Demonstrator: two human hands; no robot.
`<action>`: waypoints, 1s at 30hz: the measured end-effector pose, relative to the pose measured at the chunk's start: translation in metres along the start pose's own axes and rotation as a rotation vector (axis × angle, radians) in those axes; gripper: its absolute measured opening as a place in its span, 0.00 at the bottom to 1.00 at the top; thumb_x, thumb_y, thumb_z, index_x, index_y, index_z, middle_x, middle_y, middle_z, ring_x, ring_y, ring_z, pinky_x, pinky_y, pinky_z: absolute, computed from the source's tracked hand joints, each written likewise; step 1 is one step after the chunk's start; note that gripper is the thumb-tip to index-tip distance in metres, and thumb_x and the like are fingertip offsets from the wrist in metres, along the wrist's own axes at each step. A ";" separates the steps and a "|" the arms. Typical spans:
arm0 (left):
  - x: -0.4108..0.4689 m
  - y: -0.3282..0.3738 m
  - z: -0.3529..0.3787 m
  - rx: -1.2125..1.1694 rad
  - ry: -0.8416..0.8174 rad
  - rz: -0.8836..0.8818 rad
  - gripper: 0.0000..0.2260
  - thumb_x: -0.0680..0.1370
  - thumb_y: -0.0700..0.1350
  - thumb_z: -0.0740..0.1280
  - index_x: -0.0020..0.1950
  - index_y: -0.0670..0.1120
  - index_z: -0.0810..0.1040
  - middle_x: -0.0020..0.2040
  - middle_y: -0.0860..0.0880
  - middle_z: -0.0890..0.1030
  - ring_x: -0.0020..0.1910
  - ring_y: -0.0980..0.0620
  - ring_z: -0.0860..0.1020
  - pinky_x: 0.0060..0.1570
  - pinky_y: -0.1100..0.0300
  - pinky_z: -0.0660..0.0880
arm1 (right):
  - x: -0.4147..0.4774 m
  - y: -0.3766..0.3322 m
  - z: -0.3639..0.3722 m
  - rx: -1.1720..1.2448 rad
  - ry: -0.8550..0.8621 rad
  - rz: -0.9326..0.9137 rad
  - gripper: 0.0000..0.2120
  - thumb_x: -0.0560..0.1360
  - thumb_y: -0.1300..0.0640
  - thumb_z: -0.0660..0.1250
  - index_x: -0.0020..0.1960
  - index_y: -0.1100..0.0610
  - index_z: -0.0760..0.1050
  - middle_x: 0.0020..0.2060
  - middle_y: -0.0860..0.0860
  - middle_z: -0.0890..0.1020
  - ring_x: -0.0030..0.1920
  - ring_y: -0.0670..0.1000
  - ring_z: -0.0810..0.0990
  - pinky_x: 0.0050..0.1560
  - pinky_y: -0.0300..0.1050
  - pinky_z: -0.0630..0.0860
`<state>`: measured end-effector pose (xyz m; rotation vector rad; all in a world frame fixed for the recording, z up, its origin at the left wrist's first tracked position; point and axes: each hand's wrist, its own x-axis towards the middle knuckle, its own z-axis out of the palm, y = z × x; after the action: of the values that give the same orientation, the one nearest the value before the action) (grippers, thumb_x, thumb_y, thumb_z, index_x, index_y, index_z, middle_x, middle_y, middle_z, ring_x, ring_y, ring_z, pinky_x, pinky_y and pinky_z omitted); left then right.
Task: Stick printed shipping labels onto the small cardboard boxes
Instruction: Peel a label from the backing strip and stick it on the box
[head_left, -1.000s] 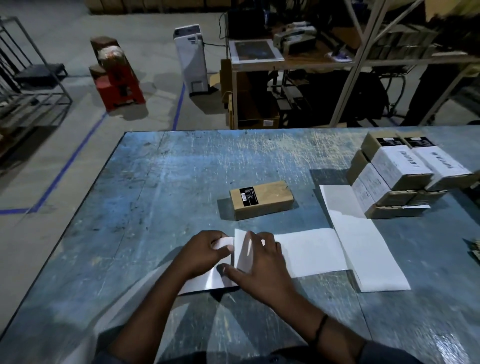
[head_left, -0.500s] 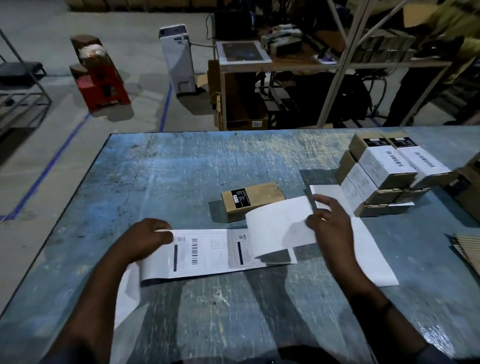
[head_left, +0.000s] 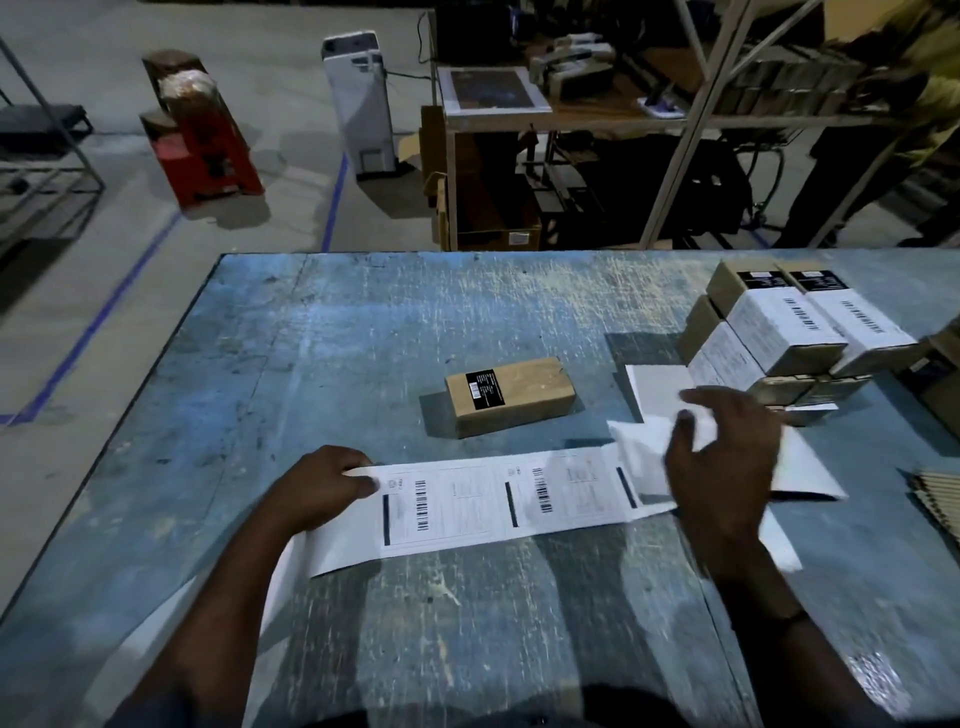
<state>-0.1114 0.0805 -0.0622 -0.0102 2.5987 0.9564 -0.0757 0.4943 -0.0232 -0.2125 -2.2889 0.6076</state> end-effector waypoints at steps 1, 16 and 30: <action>0.000 0.003 0.004 -0.002 -0.011 0.014 0.03 0.75 0.48 0.75 0.42 0.54 0.82 0.44 0.55 0.84 0.43 0.60 0.80 0.40 0.67 0.70 | -0.007 -0.016 0.007 0.064 -0.061 -0.040 0.09 0.73 0.62 0.66 0.52 0.57 0.80 0.50 0.54 0.82 0.53 0.59 0.79 0.59 0.50 0.69; -0.015 0.041 0.059 -0.526 -0.098 0.141 0.08 0.79 0.50 0.72 0.52 0.48 0.87 0.49 0.50 0.88 0.50 0.48 0.85 0.53 0.55 0.78 | -0.098 -0.108 0.059 0.513 -0.789 0.189 0.07 0.70 0.52 0.77 0.39 0.50 0.79 0.39 0.45 0.83 0.42 0.44 0.82 0.46 0.44 0.80; -0.017 0.037 0.065 -0.627 -0.101 0.222 0.06 0.78 0.43 0.73 0.53 0.46 0.87 0.49 0.47 0.88 0.49 0.52 0.84 0.51 0.61 0.75 | -0.094 -0.112 0.059 0.586 -0.775 0.400 0.12 0.69 0.47 0.80 0.39 0.52 0.81 0.35 0.46 0.85 0.36 0.44 0.83 0.36 0.35 0.75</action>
<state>-0.0780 0.1478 -0.0787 0.1608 2.1367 1.7625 -0.0471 0.3444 -0.0640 -0.1612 -2.6545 1.7837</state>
